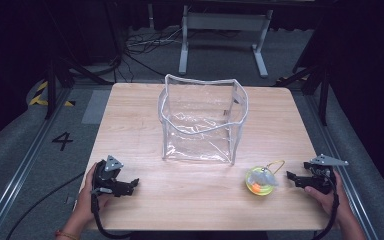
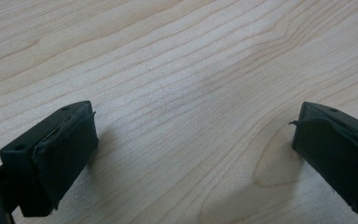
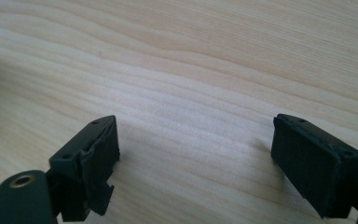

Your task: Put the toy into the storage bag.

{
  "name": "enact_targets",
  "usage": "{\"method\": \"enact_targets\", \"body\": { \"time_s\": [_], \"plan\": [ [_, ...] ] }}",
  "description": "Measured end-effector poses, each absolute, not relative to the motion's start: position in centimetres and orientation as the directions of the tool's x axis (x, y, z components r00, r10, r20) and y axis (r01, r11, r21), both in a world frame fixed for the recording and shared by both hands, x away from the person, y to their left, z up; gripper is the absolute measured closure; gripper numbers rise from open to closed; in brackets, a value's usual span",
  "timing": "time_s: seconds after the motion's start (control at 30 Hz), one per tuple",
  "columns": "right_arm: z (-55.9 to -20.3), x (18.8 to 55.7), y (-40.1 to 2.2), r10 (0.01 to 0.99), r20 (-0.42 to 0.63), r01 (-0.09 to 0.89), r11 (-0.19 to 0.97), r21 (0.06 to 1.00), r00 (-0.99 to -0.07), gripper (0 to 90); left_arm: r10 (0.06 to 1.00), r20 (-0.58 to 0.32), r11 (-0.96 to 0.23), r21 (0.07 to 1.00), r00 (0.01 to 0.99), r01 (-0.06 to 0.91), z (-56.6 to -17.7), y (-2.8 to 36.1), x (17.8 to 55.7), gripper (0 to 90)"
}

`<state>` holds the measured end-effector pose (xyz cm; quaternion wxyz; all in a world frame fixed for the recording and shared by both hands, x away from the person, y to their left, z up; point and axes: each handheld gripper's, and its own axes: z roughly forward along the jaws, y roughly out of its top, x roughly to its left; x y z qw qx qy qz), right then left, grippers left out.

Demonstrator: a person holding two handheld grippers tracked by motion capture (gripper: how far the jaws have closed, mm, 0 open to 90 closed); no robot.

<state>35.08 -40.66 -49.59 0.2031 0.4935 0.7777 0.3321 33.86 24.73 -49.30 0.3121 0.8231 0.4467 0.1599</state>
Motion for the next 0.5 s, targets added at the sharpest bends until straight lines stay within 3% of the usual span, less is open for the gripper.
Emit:
{"method": "enact_targets", "body": {
  "time_s": [0.5],
  "plan": [
    [-49.05, 35.05, -41.17, 0.865, 0.010, 0.643, 0.365, 0.674, -0.501, 16.3, 0.801, -0.013, -0.444, 0.657, 0.598, 0.609, -49.28, 25.40, 33.93, 0.6]
  ]
}}
